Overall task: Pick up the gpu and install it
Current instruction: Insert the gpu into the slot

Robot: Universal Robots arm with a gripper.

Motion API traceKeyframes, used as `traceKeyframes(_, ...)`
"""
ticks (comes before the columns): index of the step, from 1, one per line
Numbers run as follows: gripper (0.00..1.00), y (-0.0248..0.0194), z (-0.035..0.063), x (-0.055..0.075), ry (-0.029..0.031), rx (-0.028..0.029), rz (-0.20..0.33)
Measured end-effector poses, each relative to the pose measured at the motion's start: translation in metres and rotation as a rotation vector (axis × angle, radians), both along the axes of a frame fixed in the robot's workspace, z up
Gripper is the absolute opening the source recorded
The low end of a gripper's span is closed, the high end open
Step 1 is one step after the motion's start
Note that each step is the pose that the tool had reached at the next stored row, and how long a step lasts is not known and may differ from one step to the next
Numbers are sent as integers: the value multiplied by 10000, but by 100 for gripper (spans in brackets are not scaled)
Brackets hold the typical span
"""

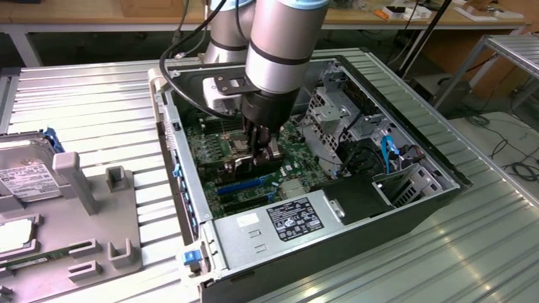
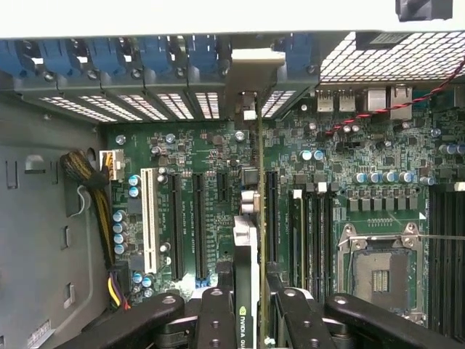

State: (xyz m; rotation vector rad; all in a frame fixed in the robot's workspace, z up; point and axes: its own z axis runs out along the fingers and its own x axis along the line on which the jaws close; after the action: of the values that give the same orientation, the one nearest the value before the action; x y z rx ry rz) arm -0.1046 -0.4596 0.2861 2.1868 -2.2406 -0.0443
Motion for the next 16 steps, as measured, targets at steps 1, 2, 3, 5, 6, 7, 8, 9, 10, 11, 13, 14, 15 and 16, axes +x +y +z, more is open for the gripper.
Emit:
traceKeyframes(1,27,-2,-10,1,0,5,1)
traceKeyframes(2,27,-4,-19,1,0,8,1)
traceKeyframes(3,27,-7,-28,1,0,9,1)
traceKeyframes(5,27,-13,-44,1,0,9,2)
traceKeyframes(6,27,-16,-52,1,0,9,1)
traceKeyframes(7,27,-19,-61,1,1,10,2)
traceKeyframes(8,27,-23,-72,1,0,12,1)
traceKeyframes(9,27,-24,-78,0,0,13,1)
traceKeyframes(10,27,-24,-79,1,0,13,1)
traceKeyframes(11,27,-25,-79,1,1,11,1)
traceKeyframes(13,27,-25,-86,1,-1,14,2)
traceKeyframes(14,27,-25,-85,1,-1,13,2)
traceKeyframes(15,27,-25,-86,1,-1,13,2)
traceKeyframes(16,27,-25,-88,1,-1,12,2)
